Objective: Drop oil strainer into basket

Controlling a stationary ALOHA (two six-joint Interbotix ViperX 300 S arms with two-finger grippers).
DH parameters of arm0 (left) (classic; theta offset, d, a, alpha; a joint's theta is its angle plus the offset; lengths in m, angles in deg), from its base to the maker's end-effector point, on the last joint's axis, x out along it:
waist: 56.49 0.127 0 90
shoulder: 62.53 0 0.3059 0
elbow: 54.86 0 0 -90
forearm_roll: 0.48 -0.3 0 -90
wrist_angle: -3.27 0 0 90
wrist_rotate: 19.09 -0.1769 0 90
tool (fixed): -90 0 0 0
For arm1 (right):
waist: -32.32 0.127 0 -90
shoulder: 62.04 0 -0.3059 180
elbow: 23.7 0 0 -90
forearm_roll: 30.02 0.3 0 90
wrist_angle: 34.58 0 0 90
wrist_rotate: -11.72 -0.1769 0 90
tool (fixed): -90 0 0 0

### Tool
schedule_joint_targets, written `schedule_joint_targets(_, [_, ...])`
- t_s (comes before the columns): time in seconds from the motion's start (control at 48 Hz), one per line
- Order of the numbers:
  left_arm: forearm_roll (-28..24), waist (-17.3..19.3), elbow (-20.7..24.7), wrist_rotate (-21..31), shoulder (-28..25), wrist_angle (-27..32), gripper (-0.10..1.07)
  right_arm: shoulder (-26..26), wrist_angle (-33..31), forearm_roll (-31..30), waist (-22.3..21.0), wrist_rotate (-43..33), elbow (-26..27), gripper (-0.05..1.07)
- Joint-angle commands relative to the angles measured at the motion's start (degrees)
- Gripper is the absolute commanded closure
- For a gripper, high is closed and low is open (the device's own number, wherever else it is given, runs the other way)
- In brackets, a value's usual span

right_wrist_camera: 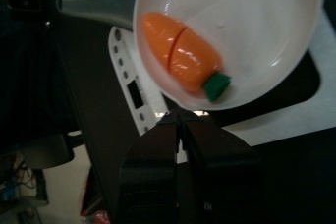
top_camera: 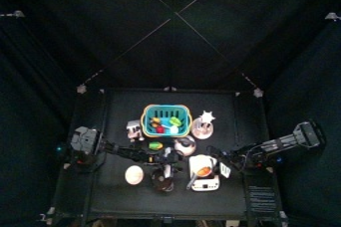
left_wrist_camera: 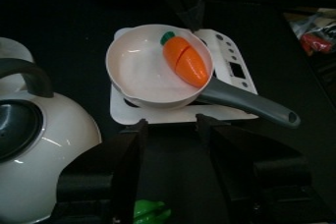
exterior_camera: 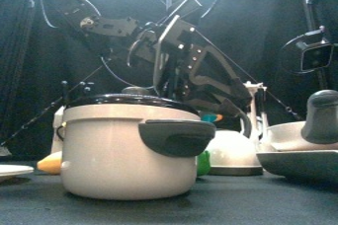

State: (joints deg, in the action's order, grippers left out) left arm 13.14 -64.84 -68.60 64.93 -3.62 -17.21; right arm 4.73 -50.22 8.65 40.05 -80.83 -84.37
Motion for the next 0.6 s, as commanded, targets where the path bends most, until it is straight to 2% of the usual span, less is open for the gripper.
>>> schedule_joint_targets(0.0, [0.09,0.18,3.08,-0.09,-0.70,1.32,0.15,-0.35,-0.18,-1.23,-1.41,0.09,0.44,0.73])
schedule_joint_targets(0.25, [0.09,0.18,5.89,0.00,-2.99,5.71,0.15,-0.79,-2.81,-2.72,-3.87,0.09,0.44,0.73])
schedule_joint_targets(0.583, [0.09,0.18,8.17,-0.09,-3.43,6.50,0.15,-3.43,-3.08,-7.29,-8.79,0.18,0.88,0.73])
